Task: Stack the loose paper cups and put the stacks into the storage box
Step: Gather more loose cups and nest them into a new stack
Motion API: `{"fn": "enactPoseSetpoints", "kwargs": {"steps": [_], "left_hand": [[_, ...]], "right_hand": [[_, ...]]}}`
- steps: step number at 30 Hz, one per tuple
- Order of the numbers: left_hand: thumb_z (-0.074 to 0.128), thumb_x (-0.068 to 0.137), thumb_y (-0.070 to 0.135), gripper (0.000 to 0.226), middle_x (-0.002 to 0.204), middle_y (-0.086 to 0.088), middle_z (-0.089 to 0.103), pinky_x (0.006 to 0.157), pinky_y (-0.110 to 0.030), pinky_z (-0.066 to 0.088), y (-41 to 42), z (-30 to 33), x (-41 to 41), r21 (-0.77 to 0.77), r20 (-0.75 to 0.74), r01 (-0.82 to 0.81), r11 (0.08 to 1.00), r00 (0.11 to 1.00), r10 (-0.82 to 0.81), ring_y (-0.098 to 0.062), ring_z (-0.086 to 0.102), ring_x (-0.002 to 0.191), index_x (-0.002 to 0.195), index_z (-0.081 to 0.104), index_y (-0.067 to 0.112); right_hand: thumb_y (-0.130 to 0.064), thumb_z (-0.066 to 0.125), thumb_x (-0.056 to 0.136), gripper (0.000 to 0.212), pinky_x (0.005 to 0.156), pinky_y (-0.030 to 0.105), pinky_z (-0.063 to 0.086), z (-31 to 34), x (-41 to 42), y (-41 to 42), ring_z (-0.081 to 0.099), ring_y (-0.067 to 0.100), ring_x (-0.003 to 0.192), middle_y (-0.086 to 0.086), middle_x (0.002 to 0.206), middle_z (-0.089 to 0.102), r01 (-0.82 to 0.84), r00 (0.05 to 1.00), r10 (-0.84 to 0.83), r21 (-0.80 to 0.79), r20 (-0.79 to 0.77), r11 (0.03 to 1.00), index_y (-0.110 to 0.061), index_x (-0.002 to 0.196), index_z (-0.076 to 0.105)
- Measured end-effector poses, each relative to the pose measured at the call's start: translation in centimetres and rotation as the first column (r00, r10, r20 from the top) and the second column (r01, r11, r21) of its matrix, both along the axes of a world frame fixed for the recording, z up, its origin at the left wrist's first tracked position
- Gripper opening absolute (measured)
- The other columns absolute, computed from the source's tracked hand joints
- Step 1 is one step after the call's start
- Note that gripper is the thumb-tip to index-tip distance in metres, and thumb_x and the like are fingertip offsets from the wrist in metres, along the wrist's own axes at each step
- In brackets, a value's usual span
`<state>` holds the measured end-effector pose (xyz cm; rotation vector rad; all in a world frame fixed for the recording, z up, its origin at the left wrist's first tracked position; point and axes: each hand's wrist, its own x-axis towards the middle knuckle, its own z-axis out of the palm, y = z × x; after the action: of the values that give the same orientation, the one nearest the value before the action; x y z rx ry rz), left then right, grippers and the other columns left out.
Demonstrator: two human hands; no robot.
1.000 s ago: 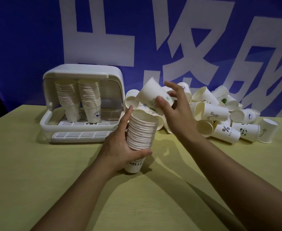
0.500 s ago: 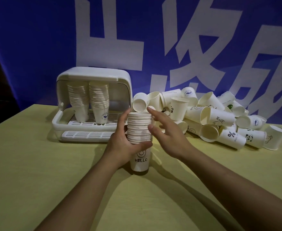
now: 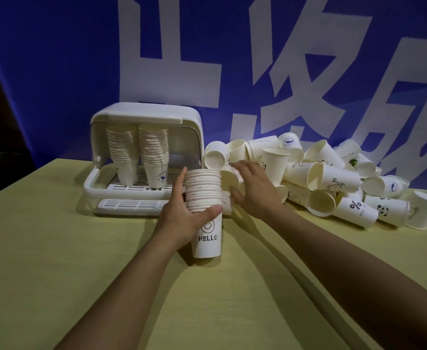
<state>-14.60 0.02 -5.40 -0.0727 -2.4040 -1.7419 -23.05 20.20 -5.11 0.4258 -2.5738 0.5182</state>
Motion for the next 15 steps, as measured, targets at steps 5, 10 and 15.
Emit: {"fn": "enactPoseSetpoints", "kwargs": {"steps": [5,10,15], "left_hand": [[0.089,0.068,0.048,0.115,0.127,0.014,0.054,0.098,-0.046,0.053,-0.1,-0.3,-0.4,-0.042,-0.004,0.005,0.999,1.0,-0.006,-0.013,0.063,0.11,0.151,0.009,0.06],[0.088,0.068,0.049,0.116,0.131,0.011,0.054,0.096,-0.049,0.055,-0.3,-0.1,-0.5,-0.047,-0.019,0.01,0.999,1.0,-0.01,-0.014,0.063,0.11,0.151,0.009,0.059],[0.089,0.067,0.048,0.116,0.134,0.009,0.057,0.097,-0.049,0.055,-0.4,-0.2,-0.6,-0.039,-0.02,0.021,0.999,1.0,-0.021,-0.012,0.064,0.109,0.149,0.008,0.062]], "right_hand": [[-0.045,0.06,0.094,0.056,0.106,0.044,0.041,2.9,-2.6,-2.8,0.045,0.023,0.129,0.002,0.144,0.047,0.028,0.998,-0.045,-0.299,-0.052,0.954,-0.031,0.144,0.041],[-0.043,0.07,0.088,0.075,0.107,0.049,0.039,3.9,-3.8,-4.5,0.034,0.033,0.138,0.004,0.157,0.03,0.0,0.997,-0.013,0.179,0.07,0.984,-0.041,0.151,0.03],[-0.043,0.073,0.084,0.061,0.099,0.043,0.046,2.5,-3.8,-4.3,0.05,0.028,0.122,0.003,0.146,0.045,0.073,0.997,-0.071,0.108,-0.021,0.991,-0.027,0.136,0.045]]}}
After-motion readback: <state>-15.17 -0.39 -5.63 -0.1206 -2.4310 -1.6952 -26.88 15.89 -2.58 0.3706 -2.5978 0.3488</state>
